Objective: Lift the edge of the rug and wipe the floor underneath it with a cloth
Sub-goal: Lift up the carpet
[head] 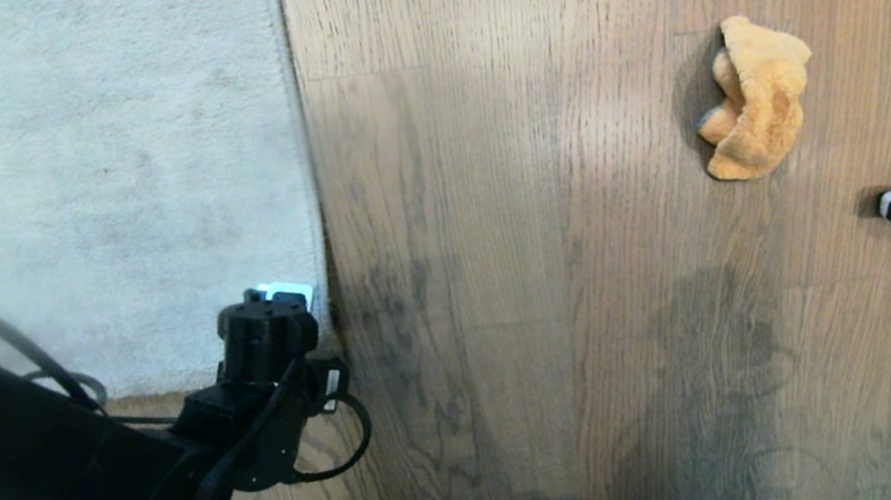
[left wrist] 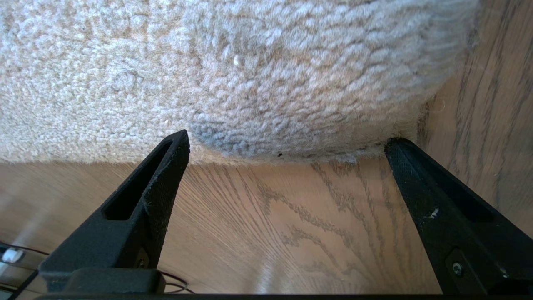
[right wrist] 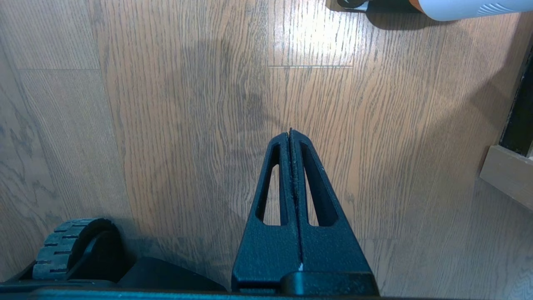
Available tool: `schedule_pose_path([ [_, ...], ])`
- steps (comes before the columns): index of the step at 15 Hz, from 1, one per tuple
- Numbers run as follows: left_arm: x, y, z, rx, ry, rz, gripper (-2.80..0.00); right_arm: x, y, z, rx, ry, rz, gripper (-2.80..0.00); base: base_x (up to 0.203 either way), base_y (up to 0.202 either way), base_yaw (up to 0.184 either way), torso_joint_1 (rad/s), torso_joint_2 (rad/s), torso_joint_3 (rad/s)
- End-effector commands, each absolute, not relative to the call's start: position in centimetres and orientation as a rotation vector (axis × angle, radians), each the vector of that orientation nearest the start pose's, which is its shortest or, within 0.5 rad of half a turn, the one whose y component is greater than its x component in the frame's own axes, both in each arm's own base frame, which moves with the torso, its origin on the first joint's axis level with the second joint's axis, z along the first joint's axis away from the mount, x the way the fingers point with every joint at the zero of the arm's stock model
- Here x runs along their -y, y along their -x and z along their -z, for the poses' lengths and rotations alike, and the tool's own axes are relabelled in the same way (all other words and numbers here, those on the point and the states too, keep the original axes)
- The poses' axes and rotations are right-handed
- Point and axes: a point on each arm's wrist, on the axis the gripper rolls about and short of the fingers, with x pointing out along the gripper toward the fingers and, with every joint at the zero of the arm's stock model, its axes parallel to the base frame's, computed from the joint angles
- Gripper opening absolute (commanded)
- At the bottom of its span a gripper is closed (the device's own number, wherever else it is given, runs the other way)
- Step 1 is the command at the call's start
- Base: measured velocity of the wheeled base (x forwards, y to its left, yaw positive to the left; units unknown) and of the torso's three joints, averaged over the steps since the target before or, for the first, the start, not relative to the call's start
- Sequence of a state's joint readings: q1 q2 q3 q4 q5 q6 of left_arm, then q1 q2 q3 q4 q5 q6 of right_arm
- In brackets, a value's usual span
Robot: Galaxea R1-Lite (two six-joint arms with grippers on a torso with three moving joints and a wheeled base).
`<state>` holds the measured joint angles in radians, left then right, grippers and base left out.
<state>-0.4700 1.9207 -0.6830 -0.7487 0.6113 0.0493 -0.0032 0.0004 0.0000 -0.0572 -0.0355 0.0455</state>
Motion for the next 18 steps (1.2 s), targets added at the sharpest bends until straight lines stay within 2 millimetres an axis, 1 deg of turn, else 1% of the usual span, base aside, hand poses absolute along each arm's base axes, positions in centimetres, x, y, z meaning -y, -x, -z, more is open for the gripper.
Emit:
schedule_pose_path([
  [1,13.5,-28.7,-9.8,-0.410,-0.282,-0.119,0.00,0.1,2.3,-8.1,0.058,-0.047,0.037,-2.80,0.000,0.000,0.000,0.000,0.00,0.000],
  [7,14.0,-27.1,-10.2,-0.470,-0.222,-0.107,0.00,0.1,2.3,-8.1,0.058,-0.047,0.037,-2.80,0.000,0.000,0.000,0.000,0.00,0.000],
  [11,13.8,-27.0,-10.1,-0.478,-0.225,-0.112,0.00,0.1,2.3,-8.1,0.058,-0.047,0.037,-2.80,0.000,0.000,0.000,0.000,0.00,0.000],
  [18,13.6,-27.3,-8.5,-0.513,-0.265,-0.138,0.00,0.1,2.3,-8.1,0.058,-0.047,0.037,-2.80,0.000,0.000,0.000,0.000,0.00,0.000],
])
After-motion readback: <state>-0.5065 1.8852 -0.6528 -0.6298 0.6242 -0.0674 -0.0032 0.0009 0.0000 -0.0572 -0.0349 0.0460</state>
